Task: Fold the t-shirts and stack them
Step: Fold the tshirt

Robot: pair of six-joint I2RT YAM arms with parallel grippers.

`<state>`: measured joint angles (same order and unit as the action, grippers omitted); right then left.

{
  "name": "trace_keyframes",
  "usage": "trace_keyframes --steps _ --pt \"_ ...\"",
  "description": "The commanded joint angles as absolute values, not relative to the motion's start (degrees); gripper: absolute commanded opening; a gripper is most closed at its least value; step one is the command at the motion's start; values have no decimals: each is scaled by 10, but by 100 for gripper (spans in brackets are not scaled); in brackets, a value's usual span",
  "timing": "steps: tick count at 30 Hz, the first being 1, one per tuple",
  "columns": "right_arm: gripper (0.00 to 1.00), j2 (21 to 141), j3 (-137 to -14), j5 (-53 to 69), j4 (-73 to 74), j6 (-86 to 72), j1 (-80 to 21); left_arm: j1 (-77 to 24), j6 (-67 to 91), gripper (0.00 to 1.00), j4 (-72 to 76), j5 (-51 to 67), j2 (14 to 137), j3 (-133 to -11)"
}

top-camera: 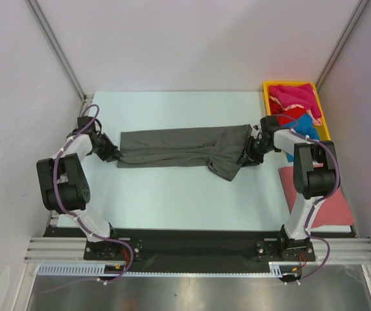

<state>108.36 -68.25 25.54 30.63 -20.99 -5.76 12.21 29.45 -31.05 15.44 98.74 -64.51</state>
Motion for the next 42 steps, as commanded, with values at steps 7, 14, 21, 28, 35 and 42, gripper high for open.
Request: trace_keyframes --steps 7,14,21,28,35,42 --pt "5 1078 -690 278 292 -223 -50 120 284 25 -305 163 969 -639" --pt "0 1065 -723 280 331 -218 -44 120 288 13 -306 160 966 -638" --pt "0 995 -740 273 424 -206 -19 120 308 0 -337 133 907 -610" --pt "0 900 -691 272 539 -203 -11 120 359 0 -367 98 769 -508" --pt "0 832 -601 288 548 -199 -9 125 431 1 -414 16 648 -428" --pt "0 819 -527 301 554 -187 -4 135 476 0 -425 11 609 -342"
